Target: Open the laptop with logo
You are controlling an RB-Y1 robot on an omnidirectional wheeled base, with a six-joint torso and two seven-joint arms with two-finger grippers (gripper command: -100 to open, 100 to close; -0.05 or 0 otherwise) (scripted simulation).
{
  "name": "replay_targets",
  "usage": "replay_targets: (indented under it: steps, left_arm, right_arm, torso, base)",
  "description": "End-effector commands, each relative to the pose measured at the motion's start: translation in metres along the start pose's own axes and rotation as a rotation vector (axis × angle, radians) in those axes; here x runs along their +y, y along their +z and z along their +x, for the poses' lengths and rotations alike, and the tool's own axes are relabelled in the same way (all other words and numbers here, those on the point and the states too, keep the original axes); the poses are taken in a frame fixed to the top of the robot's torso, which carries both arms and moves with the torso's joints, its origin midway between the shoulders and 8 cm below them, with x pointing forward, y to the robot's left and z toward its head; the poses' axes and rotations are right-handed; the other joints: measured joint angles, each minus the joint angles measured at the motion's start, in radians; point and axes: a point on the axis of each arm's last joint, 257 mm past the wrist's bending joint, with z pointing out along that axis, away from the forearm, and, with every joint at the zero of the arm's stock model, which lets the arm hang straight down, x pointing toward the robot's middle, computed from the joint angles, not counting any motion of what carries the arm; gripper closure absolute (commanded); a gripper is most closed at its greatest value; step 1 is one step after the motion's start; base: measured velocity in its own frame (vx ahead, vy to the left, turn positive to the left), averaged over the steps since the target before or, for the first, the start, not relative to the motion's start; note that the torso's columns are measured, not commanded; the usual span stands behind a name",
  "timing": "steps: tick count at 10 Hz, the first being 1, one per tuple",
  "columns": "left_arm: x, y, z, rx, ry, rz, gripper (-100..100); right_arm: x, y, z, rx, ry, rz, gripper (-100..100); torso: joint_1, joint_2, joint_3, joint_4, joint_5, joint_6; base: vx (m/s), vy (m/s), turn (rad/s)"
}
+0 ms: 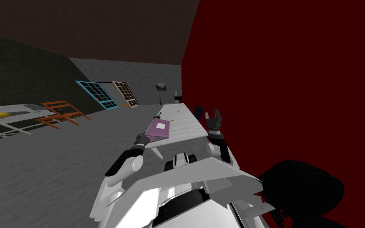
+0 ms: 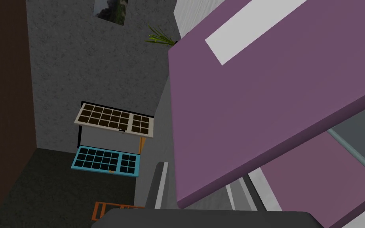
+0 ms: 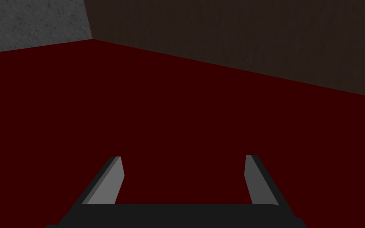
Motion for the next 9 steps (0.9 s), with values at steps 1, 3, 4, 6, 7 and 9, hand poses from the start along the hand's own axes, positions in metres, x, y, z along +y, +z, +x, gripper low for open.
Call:
replay_targets:
  steps: [1,3,4,6,7,9]
  left_arm:
    - [0.002,-0.001,0.002,0.009,-0.039,-0.011,-100]
    - [-0.007,-0.011,0.003,0.007,-0.041,-0.011,-100]
    - [-0.012,-0.016,0.003,0.007,-0.041,-0.01,-100]
    - [-0.022,-0.027,0.004,0.006,-0.041,-0.009,-100]
    - [-0.024,-0.031,0.004,0.003,-0.041,-0.015,-100]
    - [-0.033,-0.042,0.006,0.003,-0.039,-0.014,-100]
  right_arm:
    - [0.0,0.0,0.0,0.0,0.0,0.0,0]
    - [0.0,0.0,0.0,0.0,0.0,0.0,0]
    - [0.0,0.0,0.0,0.0,0.0,0.0,0]
    - [0.0,0.0,0.0,0.0,0.0,0.0,0]
    - [0.0,0.0,0.0,0.0,0.0,0.0,0]
    - [0.0,0.0,0.0,0.0,0.0,0.0,0]
  torso:
    - [0.0,0.0,0.0,0.0,0.0,0.0]
    - [-0.006,-0.003,-0.002,-0.001,-0.001,0.002]
    - [-0.006,-0.002,-0.001,0.001,-0.003,0.002]
    - [-0.004,0.0,0.0,0.001,-0.002,0.002]
    - [-0.003,0.001,0.0,0.001,-0.002,0.002]
    - [-0.003,0.001,0.0,0.001,-0.002,0.002]
  base:
    - [0.011,0.035,0.003]
    - [0.034,-0.007,-0.011]
    - [0.042,-0.013,0.0]
    - [0.048,-0.006,-0.01]
    - [0.047,-0.002,-0.011]
    - [0.046,-0.003,-0.003]
